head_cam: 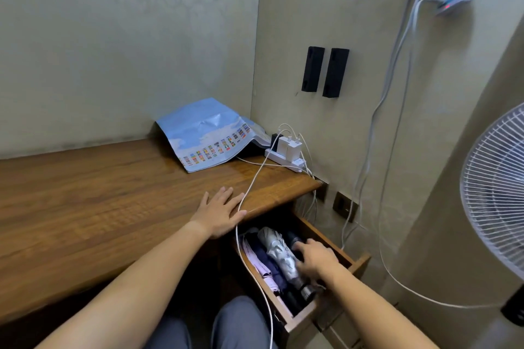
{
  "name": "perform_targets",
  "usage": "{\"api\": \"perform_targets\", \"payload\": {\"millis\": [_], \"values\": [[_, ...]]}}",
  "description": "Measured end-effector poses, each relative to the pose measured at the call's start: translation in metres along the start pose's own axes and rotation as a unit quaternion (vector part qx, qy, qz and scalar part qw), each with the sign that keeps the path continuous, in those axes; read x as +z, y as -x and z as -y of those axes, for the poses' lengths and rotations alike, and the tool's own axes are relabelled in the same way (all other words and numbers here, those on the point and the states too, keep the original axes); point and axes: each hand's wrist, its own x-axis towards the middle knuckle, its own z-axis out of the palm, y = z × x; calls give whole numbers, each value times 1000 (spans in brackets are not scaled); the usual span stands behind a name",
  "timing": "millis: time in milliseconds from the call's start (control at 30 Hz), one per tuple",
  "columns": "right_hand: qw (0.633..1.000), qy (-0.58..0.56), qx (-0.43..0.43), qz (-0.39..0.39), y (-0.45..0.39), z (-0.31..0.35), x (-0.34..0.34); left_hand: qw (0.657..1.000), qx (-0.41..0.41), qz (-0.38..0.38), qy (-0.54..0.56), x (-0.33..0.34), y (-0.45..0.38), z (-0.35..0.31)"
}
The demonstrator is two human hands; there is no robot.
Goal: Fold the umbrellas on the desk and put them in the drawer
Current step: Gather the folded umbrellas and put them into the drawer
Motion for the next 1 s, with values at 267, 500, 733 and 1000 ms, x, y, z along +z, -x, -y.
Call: {"api": "perform_targets", "payload": {"millis": [267, 500, 733, 1000], "values": [[901, -220, 373, -20, 22, -37, 5, 997, 33, 75, -11, -15, 4, 6], [853, -332, 386, -115, -3, -25, 15, 982, 100, 78, 140, -26, 2, 29], [811, -417, 362, -195, -30, 15, 23, 979, 130, -47, 151, -8, 5, 50], [821, -480, 258, -173, -70, 75, 30, 989, 130, -23, 68, -4, 5, 52]]}}
